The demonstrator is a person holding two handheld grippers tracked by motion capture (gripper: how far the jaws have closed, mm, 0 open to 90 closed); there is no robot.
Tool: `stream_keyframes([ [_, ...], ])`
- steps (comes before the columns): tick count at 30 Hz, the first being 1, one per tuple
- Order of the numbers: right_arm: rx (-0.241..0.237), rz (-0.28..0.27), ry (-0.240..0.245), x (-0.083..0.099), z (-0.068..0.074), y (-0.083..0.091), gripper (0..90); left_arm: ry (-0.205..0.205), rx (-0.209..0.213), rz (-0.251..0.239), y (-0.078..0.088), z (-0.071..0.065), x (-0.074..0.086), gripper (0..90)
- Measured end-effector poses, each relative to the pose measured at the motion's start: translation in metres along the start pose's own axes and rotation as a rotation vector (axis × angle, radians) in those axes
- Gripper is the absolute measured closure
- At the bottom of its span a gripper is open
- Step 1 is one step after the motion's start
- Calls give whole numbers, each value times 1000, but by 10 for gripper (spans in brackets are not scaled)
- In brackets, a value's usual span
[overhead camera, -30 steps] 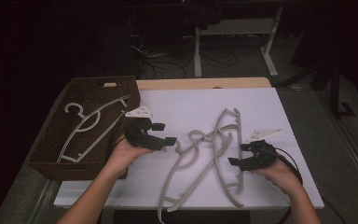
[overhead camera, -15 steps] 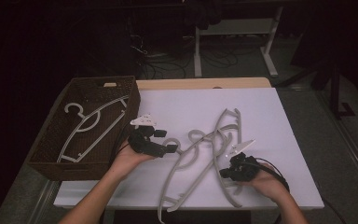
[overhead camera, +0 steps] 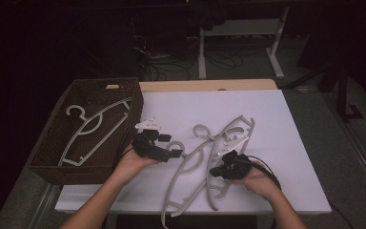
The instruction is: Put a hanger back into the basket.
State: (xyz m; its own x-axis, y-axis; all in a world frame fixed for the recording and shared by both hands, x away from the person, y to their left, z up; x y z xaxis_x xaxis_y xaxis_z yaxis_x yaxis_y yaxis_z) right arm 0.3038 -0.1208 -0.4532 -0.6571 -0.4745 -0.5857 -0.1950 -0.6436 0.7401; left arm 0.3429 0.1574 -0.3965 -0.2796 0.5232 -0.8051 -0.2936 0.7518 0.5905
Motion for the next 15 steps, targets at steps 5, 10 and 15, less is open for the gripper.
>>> stream_keyframes([
  [5, 26, -17, 1, -12, 1, -7, 892, -2, 5, 12, -5, -1, 1, 206],
  [10, 45, -34, 5, -25, 2, -18, 892, -2, 4, 20, -7, 0, 2, 206],
  [15, 65, -49, -2, -37, 1, -28, 892, 2, 2, 31, -10, 2, 5, 206],
])
Point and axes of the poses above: each handheld gripper's, and its own axes: y roughly backward along the jaws, x roughly out of its underside, z roughly to its left, the point moved 1 cm from there along -y, roughly forward along the jaws, and after that the axes turned 11 degrees about -y, right-handed, at the moved point
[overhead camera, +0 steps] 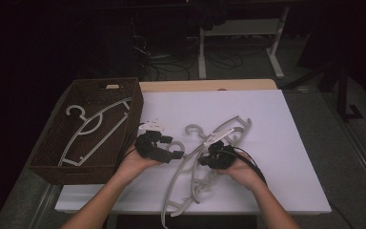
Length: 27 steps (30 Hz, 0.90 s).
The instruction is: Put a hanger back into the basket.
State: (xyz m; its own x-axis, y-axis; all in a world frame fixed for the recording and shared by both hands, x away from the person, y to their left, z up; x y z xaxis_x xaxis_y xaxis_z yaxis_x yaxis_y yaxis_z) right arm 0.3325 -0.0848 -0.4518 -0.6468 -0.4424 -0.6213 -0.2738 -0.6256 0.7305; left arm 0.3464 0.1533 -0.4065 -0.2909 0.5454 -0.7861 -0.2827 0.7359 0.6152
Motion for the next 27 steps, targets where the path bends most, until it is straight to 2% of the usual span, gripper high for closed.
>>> stream_keyframes([
  [6, 13, 3, 22, -6, 5, -10, 892, 4, 3, 26, -10, 2, 4, 207],
  [8, 22, -8, 28, -5, 4, -4, 892, 4, 2, 37, -16, 3, 5, 214],
  [12, 18, -74, 13, -4, 1, 15, 859, -2, -3, 64, -30, 5, 2, 235],
  [14, 28, -98, 7, -2, -2, 24, 811, -2, -3, 72, -38, 6, 0, 244],
  [17, 53, -134, -8, 4, -8, 35, 660, -6, -7, 86, -49, 7, -4, 257],
  [20, 83, -161, -45, 12, -18, 47, 503, -5, -8, 95, -59, 10, -7, 281],
  [24, 139, -180, -89, 22, -31, 60, 369, -10, -6, 125, -75, 12, -10, 322],
  [27, 175, -195, -133, 33, -40, 69, 317, -28, -9, 151, -84, 11, -12, 347],
])
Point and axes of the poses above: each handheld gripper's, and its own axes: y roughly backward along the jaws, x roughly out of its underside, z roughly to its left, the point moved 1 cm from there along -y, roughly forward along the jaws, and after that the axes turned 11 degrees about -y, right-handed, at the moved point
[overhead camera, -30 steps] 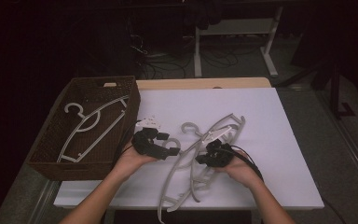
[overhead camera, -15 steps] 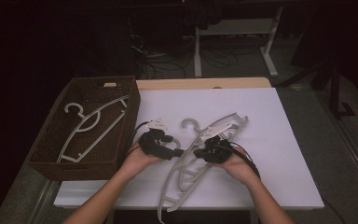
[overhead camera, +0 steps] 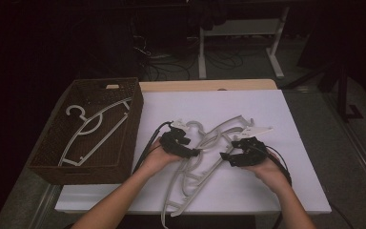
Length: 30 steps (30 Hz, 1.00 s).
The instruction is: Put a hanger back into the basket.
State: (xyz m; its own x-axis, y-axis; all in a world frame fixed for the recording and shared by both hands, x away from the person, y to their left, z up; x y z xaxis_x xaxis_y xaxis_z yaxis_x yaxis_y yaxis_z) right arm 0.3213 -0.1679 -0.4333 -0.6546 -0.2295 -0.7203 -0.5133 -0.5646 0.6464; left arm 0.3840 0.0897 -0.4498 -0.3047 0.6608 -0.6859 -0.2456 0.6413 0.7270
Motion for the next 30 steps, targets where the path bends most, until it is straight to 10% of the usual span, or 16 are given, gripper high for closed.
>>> stream_keyframes([
  [15, 88, -3, -66, 31, -24, 18, 279, -101, -80, 84, -15, -4, -2, 639],
  [30, 97, -6, -69, 31, -26, 17, 280, 3, -88, 68, -13, -1, -2, 792],
])
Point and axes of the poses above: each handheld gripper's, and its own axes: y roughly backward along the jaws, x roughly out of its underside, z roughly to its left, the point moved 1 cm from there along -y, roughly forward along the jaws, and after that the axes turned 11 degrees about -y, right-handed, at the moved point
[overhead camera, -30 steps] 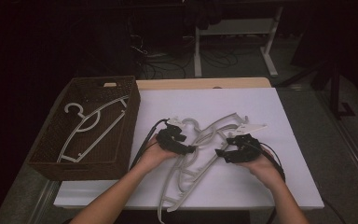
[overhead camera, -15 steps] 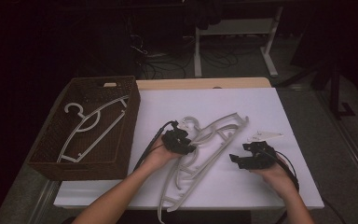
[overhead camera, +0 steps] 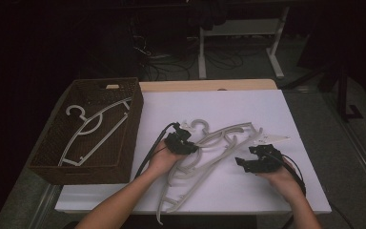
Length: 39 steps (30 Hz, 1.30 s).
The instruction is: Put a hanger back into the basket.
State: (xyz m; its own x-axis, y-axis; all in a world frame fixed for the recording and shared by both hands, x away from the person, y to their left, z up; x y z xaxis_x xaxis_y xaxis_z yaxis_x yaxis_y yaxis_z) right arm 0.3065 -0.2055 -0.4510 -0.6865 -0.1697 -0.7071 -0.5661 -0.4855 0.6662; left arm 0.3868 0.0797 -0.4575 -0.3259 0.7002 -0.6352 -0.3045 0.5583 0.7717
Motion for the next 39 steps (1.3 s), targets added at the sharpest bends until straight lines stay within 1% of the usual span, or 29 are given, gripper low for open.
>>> stream_keyframes([
  [4, 0, -3, -2, 0, 0, 1, 280, 12, 0, -21, 5, 1, -1, 795],
  [8, 0, -4, -2, 0, -1, 1, 280, 18, -13, -54, 15, 4, -4, 810],
  [9, -1, -4, -1, 0, -1, 1, 280, 19, -23, -62, 18, 5, -5, 814],
  [14, -9, -4, 5, 0, 0, 1, 280, 29, -34, -107, 34, 10, -11, 820],
  [16, -12, -4, 5, 1, 1, 1, 278, 30, -36, -117, 41, 11, -14, 821],
  [20, -17, -4, 6, 1, 0, 1, 265, 33, -53, -133, 59, 15, -20, 821],
  [23, -20, 2, 5, 1, 0, 1, 253, 32, -59, -136, 73, 19, -25, 822],
  [26, -21, 3, 2, 1, 0, 0, 248, 41, -55, -142, 90, 24, -29, 821],
  [31, -22, 7, 5, 1, -2, -2, 241, 45, -80, -149, 124, 35, -31, 821],
  [33, -22, 9, 2, 1, -2, -3, 235, 43, -87, -151, 138, 42, -29, 821],
  [35, -16, 12, 5, 1, -2, -3, 227, 53, -96, -157, 152, 50, -26, 822],
  [37, -16, 11, 0, 1, -3, -3, 221, 60, -116, -157, 165, 57, -23, 822],
  [39, -15, 9, -2, 1, -3, -3, 212, 64, -141, -157, 183, 66, -17, 822],
])
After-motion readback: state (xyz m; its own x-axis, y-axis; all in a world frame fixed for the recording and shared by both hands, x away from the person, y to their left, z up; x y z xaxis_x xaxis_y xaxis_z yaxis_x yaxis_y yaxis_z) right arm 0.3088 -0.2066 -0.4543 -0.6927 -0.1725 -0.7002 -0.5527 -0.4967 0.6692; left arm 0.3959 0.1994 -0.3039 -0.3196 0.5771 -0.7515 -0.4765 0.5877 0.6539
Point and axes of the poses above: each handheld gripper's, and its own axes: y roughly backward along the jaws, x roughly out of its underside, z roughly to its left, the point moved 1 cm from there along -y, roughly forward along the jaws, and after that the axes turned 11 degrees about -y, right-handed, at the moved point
